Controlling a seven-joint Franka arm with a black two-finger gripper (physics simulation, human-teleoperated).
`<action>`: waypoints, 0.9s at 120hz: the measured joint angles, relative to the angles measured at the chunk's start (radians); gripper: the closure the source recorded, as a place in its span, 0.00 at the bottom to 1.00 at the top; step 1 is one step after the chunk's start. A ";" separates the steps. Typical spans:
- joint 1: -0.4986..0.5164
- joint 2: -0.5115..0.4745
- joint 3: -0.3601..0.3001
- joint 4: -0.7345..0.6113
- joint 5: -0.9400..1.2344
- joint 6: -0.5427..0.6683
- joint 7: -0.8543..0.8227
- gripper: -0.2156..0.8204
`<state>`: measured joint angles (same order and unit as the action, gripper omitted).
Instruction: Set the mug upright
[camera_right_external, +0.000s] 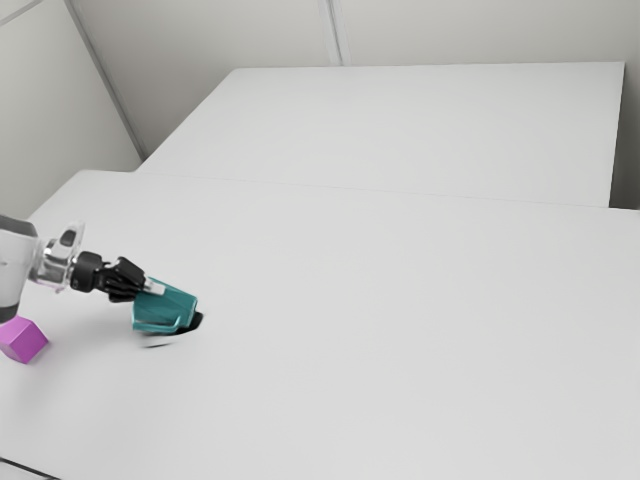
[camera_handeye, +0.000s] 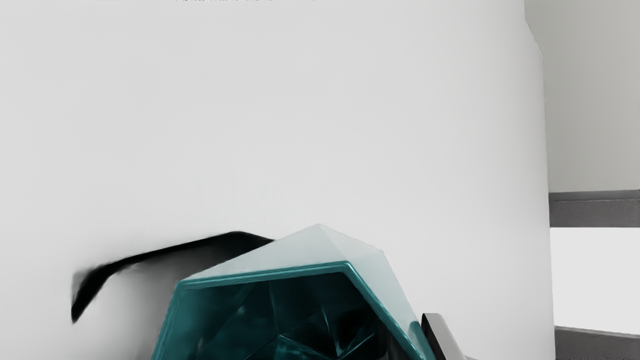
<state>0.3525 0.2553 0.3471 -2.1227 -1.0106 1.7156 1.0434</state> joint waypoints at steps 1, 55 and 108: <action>0.000 -0.001 -0.002 0.000 0.000 0.001 -0.001 0.92; -0.125 -0.052 -0.130 0.208 0.158 0.042 -0.124 0.96; -0.474 0.248 -0.168 0.639 0.815 0.271 -0.369 0.96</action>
<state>-0.1214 0.5036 0.1792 -1.4841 -0.1954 1.9865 0.6742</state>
